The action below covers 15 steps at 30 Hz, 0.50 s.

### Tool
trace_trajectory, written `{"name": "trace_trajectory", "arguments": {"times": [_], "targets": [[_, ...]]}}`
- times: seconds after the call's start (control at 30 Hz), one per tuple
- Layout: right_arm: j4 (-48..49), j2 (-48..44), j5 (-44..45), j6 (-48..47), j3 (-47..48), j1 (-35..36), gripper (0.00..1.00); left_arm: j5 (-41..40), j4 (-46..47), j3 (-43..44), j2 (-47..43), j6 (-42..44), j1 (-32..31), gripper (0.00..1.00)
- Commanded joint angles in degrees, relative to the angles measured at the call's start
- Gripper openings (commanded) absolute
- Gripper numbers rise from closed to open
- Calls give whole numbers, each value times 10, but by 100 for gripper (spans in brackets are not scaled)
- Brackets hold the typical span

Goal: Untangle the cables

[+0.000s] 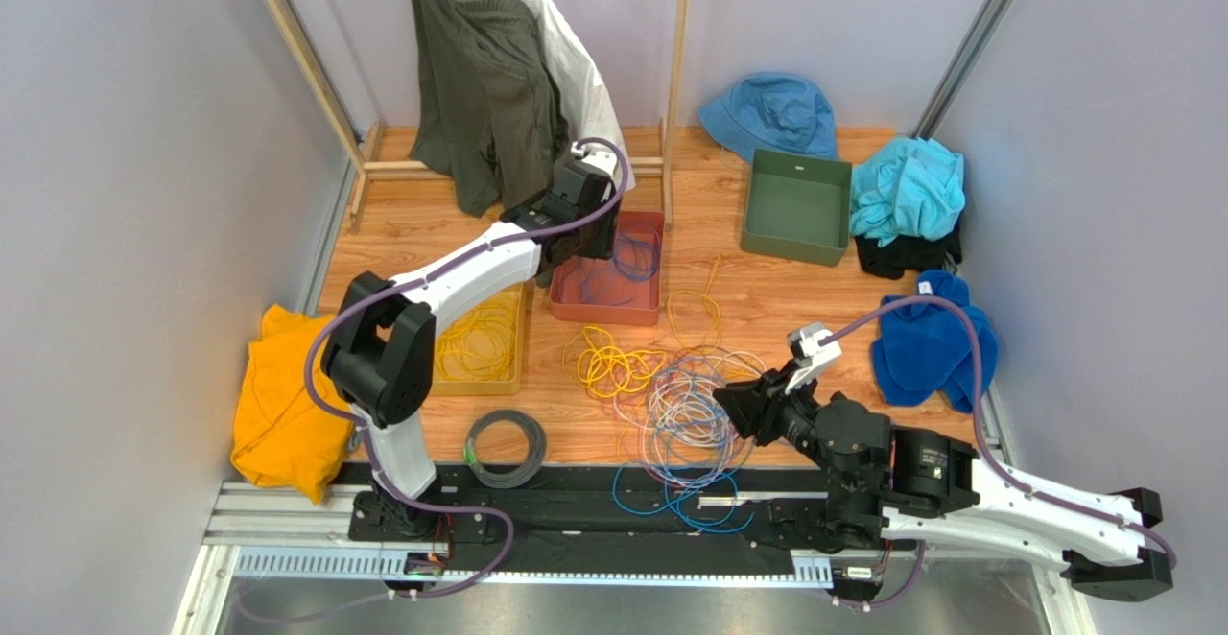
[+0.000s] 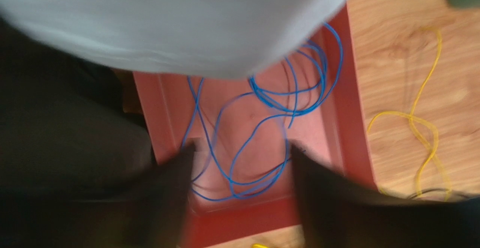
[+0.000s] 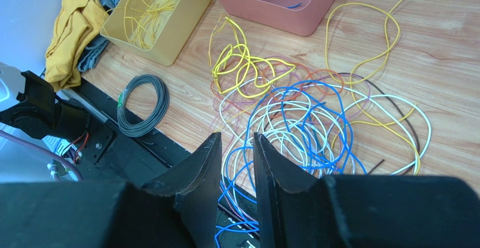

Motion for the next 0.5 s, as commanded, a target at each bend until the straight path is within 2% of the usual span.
{"name": "trace_trajectory", "arguments": {"times": [0.0, 0.17, 0.23, 0.47], "targets": [[6, -10, 15, 13, 4, 2, 31, -18, 13, 31, -71, -11, 4, 95], [14, -7, 14, 19, 1, 2, 31, -12, 0, 25, -151, -16, -5, 97], [22, 0, 17, 19, -3, 2, 31, -23, -2, 0, -201, -21, -32, 98], [73, 62, 18, 40, -46, 2, 36, -101, 57, -205, -382, -105, -199, 98]]}}
